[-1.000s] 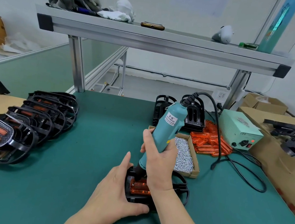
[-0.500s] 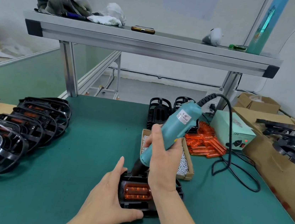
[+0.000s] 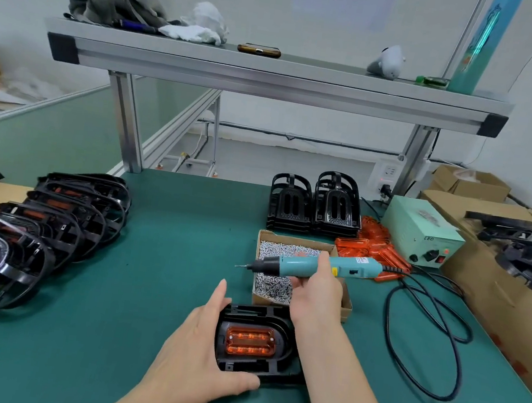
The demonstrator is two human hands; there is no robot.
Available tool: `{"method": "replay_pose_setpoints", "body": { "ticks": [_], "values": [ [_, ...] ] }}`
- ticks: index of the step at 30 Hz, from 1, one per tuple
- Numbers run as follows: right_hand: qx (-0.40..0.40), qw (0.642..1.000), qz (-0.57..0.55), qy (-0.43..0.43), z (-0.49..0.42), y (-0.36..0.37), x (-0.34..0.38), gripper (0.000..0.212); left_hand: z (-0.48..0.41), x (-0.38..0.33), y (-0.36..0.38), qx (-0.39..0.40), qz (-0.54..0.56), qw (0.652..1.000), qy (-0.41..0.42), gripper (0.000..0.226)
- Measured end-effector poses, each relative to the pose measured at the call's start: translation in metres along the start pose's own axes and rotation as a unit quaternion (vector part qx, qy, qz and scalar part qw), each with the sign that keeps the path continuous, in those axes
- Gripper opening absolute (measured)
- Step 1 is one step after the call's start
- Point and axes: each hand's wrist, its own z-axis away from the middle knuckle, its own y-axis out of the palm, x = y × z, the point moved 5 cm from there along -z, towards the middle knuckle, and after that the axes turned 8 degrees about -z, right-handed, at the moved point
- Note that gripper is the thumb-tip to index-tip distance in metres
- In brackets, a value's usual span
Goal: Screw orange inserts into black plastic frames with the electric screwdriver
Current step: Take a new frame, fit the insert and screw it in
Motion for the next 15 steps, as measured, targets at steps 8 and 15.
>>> {"method": "replay_pose_setpoints", "body": {
  "ticks": [8,15],
  "values": [
    [-0.021,0.997,-0.031,0.066,-0.0043,-0.0031,-0.0026,0.013,0.0013,-0.0037,-0.0027,0.003,-0.008,1.000,0.003,0.137],
    [0.001,0.992,-0.086,0.093,0.0028,-0.0061,0.0031,0.007,0.0012,-0.0039,-0.0030,0.001,-0.008,1.000,0.004,0.138]
  ]
}}
